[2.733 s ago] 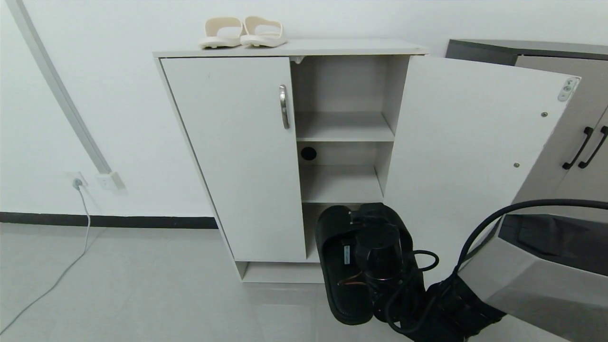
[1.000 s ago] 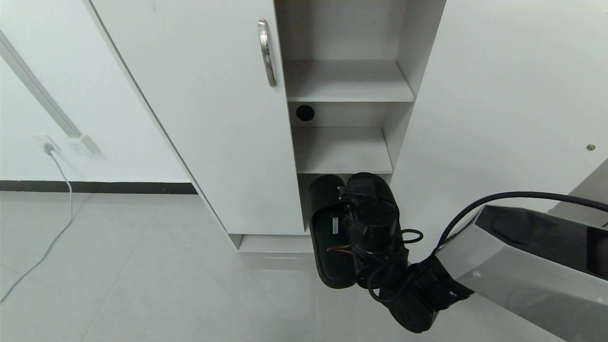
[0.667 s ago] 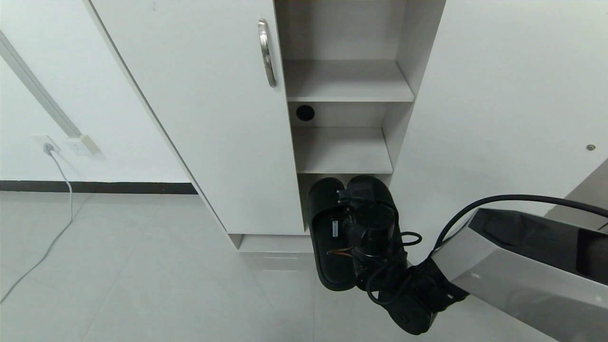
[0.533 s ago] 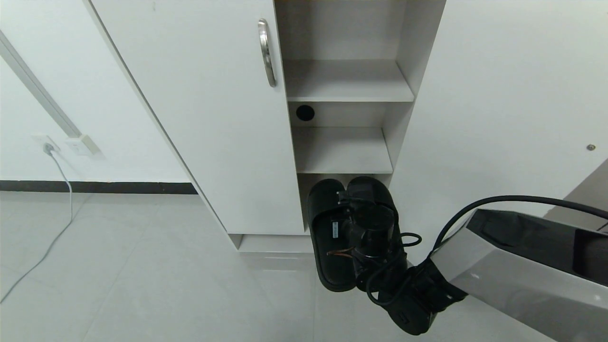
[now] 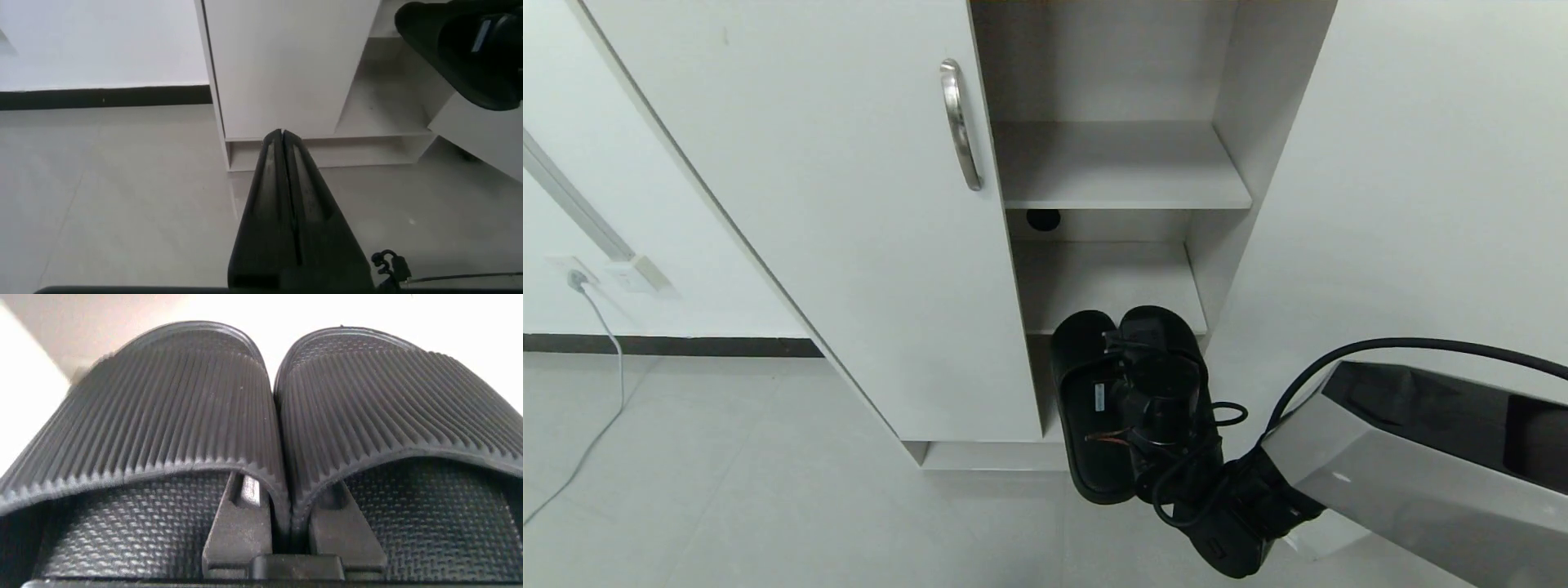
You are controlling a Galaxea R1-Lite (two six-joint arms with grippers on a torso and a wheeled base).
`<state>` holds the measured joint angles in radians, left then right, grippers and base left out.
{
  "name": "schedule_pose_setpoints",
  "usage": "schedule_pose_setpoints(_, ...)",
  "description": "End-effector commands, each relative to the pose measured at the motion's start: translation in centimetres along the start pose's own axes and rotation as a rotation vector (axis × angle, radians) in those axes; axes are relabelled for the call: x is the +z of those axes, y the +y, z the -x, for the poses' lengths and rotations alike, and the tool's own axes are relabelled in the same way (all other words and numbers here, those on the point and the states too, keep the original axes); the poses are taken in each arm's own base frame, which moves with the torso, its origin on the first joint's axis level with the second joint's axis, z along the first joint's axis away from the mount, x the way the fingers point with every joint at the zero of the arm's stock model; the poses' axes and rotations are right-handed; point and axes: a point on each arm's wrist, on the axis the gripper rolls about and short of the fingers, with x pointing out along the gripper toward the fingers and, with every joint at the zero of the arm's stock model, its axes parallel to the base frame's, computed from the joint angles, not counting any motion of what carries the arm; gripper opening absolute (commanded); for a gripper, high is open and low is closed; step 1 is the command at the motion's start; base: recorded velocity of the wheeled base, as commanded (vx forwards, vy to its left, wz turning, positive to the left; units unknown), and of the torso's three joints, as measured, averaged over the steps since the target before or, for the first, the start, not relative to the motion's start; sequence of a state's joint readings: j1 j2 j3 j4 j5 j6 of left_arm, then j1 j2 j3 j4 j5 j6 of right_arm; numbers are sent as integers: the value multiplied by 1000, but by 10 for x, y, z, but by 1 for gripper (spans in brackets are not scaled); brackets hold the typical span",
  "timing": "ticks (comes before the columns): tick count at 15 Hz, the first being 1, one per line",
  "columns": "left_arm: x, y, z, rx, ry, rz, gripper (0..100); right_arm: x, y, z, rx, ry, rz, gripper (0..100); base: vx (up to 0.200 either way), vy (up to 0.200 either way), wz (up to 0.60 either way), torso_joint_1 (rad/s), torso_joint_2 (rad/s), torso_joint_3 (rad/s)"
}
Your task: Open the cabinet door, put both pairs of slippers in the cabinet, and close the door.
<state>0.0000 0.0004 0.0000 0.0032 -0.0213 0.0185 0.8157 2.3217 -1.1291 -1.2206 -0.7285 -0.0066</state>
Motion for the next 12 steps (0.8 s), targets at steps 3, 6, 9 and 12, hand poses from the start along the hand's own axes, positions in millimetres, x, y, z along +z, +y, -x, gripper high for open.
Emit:
schedule_pose_setpoints(3,0,0,0,0,-1,0,0,-5,1,-1,-3,0,-2,0,200,0,0,2,2,1)
schedule_pose_setpoints(6,0,0,0,0,-1,2,0,-12,2,-2,-3,7,4,0,67,0,0,1,1,1)
schedule_pose_setpoints(9,0,0,0,0,-1,2,0,-9,4,-7,-6,3,-4,0,0,0,0,0,0,0)
schedule_pose_setpoints(12,0,0,0,0,-1,2,0,-14,7,-23,-26,35,-7,0,0,0,0,0,0,0)
